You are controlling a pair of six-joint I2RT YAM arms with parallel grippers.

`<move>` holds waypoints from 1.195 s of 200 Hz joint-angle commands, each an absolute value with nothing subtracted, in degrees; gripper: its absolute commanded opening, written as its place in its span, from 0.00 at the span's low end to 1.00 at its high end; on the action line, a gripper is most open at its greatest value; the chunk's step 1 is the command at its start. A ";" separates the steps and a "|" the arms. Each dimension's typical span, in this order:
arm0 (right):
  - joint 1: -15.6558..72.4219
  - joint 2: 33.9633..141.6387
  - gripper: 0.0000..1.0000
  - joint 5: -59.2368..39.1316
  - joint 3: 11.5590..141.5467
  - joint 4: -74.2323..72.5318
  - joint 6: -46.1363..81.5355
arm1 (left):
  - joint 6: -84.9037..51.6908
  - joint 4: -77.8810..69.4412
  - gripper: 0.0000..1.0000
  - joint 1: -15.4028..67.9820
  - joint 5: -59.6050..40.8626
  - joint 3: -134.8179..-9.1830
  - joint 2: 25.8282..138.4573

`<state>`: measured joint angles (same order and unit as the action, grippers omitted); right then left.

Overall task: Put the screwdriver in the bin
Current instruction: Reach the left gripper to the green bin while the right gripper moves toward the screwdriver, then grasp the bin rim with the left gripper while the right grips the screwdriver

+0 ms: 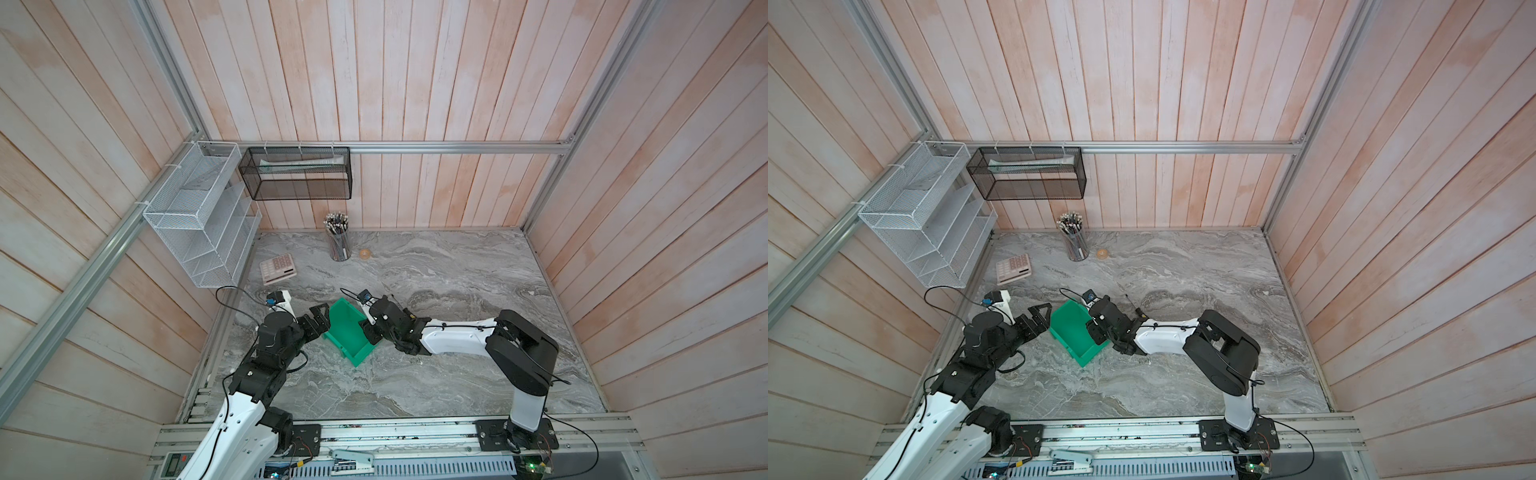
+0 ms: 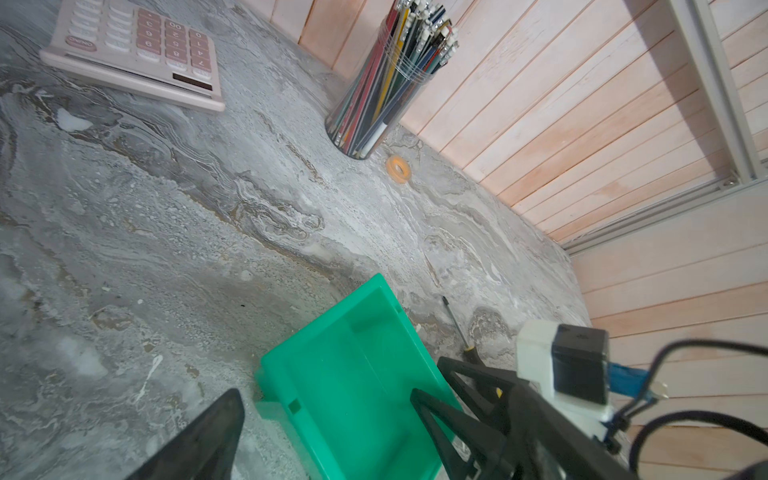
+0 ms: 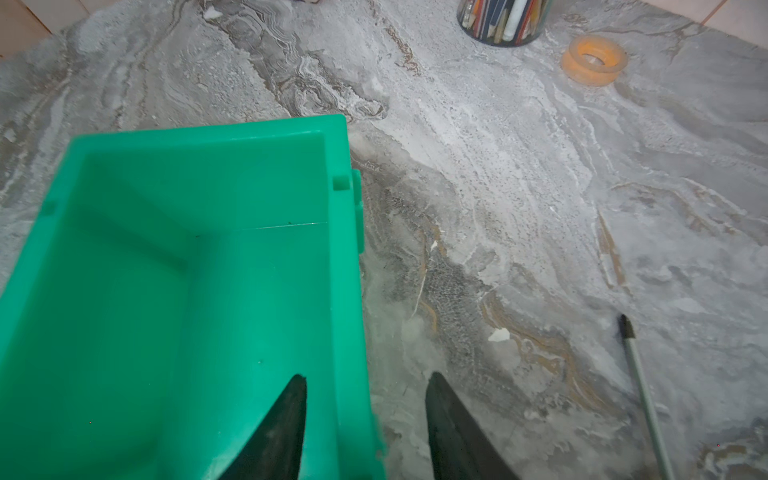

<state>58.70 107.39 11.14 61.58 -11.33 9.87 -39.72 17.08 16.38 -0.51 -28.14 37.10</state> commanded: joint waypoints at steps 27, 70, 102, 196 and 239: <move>54.42 107.72 0.21 15.52 65.11 -8.20 6.38 | -40.71 13.71 1.00 16.30 -8.19 -27.41 40.78; 48.42 108.56 0.13 15.39 67.32 -6.60 3.76 | -41.40 10.72 1.00 18.48 -9.73 -27.90 43.57; 47.14 111.20 0.10 18.29 69.91 -4.59 4.08 | -41.07 9.97 1.00 21.10 -8.00 -28.74 45.25; 44.89 95.10 0.58 15.66 59.22 -4.89 10.20 | -37.04 3.60 1.00 27.36 -9.67 -31.37 51.47; 40.22 90.38 0.57 12.08 50.01 -5.02 10.36 | -35.76 0.09 1.00 31.04 -7.72 -31.42 54.95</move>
<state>41.98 89.52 15.00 53.63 -6.26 9.65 -37.45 3.51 29.82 -8.71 -30.13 53.41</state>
